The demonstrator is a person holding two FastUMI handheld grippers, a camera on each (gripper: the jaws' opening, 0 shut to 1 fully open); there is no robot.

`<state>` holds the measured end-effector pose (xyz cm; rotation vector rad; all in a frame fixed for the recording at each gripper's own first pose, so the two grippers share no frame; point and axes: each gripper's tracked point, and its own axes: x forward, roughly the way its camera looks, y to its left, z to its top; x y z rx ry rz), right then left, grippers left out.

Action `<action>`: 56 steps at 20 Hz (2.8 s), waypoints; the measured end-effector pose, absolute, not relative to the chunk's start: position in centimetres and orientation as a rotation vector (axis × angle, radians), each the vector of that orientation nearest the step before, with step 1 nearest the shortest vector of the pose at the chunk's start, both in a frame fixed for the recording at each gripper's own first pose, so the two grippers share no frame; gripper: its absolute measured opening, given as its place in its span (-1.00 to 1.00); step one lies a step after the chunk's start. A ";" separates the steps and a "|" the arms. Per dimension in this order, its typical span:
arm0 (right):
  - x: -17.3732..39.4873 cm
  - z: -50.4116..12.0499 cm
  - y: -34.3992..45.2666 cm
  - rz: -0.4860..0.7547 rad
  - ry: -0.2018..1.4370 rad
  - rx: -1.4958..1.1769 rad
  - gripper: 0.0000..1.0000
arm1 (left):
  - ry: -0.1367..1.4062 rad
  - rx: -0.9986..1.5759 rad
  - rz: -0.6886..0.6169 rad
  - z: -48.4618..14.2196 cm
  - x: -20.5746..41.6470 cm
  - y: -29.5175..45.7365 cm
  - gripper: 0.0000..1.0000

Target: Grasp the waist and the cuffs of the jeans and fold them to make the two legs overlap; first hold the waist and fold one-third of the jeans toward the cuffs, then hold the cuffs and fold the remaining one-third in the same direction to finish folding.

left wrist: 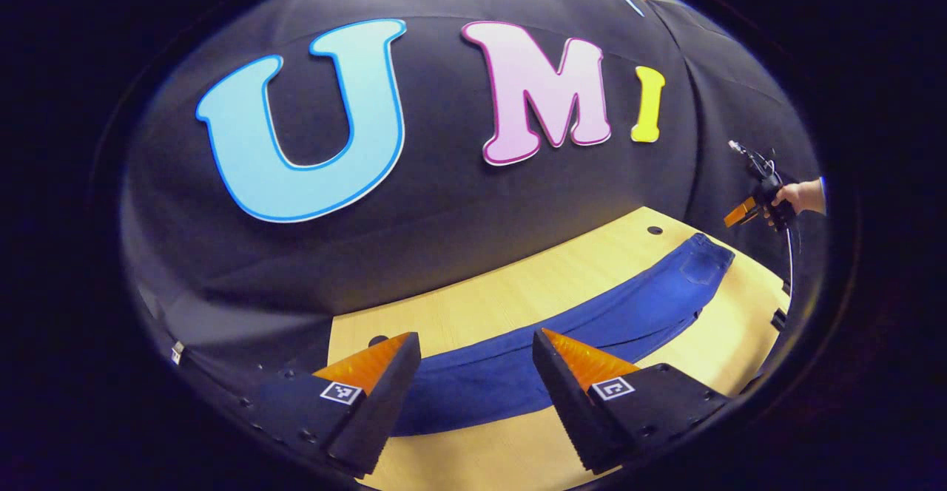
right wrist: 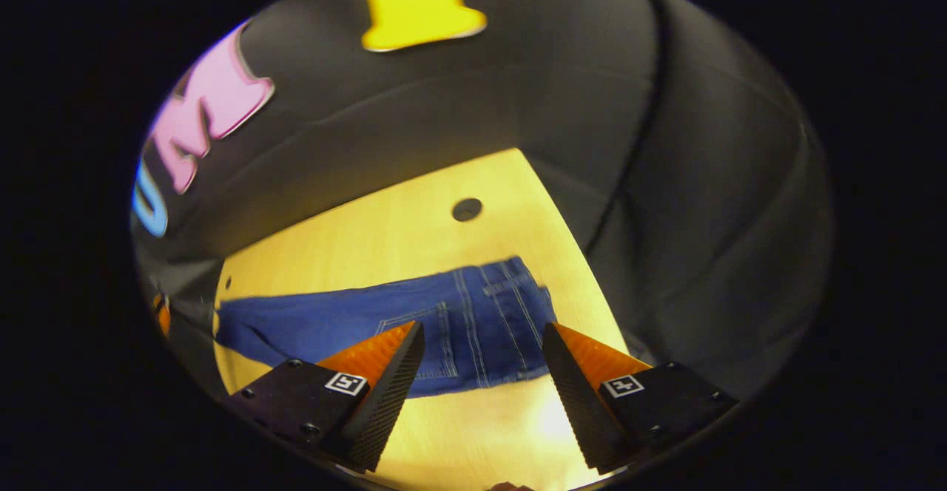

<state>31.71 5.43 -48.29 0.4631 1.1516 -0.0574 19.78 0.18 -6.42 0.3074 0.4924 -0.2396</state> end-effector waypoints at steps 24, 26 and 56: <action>32.6 -47.5 6.0 -0.385 1.051 0.616 -0.79 | 0.645 0.275 -0.190 -13.4 15.4 4.3 0.94; 33.1 -44.2 6.3 -0.327 0.970 0.525 -0.80 | 0.639 0.278 -0.180 -13.1 14.3 6.0 0.94; 24.3 -20.1 21.8 0.664 0.786 0.298 0.52 | 0.758 -0.237 0.068 -16.2 4.7 17.4 0.92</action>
